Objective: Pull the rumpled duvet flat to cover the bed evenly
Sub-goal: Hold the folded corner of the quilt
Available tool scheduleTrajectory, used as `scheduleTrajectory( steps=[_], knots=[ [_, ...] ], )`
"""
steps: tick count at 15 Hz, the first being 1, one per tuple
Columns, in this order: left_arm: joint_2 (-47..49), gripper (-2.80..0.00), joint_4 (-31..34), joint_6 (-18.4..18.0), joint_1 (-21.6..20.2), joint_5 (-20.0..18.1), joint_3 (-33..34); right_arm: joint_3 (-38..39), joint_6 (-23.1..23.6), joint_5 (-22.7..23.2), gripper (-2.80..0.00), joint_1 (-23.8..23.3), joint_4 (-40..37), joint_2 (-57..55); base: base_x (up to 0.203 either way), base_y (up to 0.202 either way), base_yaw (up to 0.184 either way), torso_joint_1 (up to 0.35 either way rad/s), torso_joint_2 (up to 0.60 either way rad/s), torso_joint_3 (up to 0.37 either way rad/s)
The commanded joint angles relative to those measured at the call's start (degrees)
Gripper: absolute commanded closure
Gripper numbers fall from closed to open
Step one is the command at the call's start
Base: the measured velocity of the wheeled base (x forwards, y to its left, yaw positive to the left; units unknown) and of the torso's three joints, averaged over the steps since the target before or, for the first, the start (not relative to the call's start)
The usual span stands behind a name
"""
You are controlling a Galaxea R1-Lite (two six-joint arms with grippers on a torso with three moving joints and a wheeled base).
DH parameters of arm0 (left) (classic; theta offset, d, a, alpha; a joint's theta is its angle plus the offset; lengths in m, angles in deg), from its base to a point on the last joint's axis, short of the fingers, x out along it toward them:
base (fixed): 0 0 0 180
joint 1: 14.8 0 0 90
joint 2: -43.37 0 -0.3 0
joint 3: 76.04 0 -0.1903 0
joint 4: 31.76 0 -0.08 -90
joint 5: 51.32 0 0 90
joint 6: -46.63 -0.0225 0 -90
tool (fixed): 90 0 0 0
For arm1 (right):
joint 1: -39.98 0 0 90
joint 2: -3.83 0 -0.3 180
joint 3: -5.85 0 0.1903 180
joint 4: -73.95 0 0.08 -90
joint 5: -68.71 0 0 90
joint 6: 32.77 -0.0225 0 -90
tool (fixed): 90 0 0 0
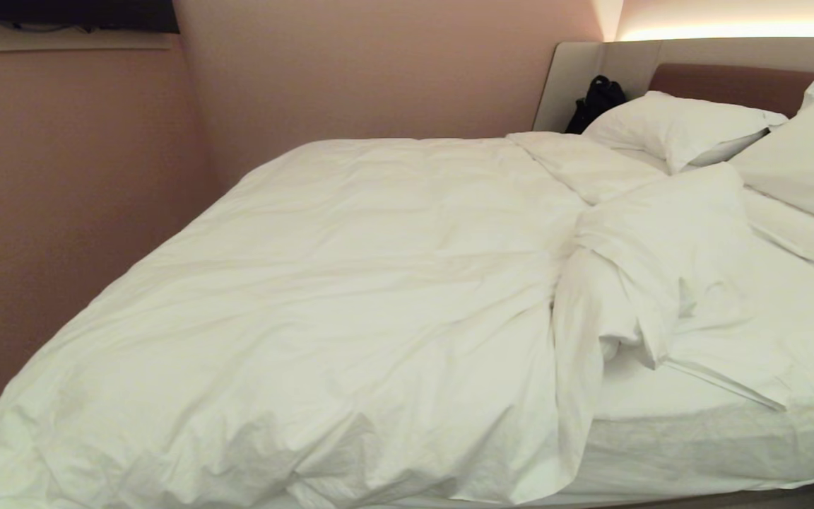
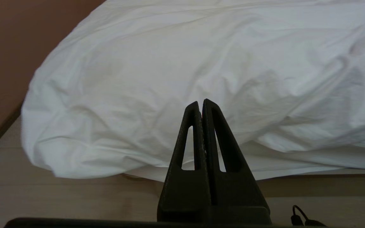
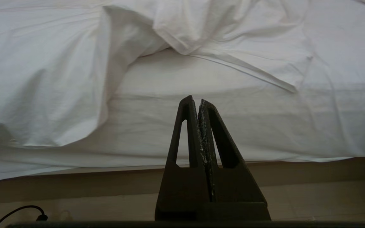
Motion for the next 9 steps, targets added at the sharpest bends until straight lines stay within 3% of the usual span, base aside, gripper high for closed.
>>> scheduleTrajectory(
  steps=[1, 9],
  knots=[
    [-0.02, 0.0, -0.01, 0.02, -0.01, 0.02, 0.0, 0.0, 0.0, 0.02, 0.0, 0.01, 0.02, -0.07, 0.0, -0.193, 0.001, 0.005, 0.0, -0.002],
    [-0.02, 0.0, -0.01, 0.02, -0.01, 0.02, 0.0, 0.0, 0.0, 0.02, 0.0, 0.01, 0.02, -0.07, 0.0, -0.196, 0.001, 0.002, 0.0, 0.004]
  ],
)
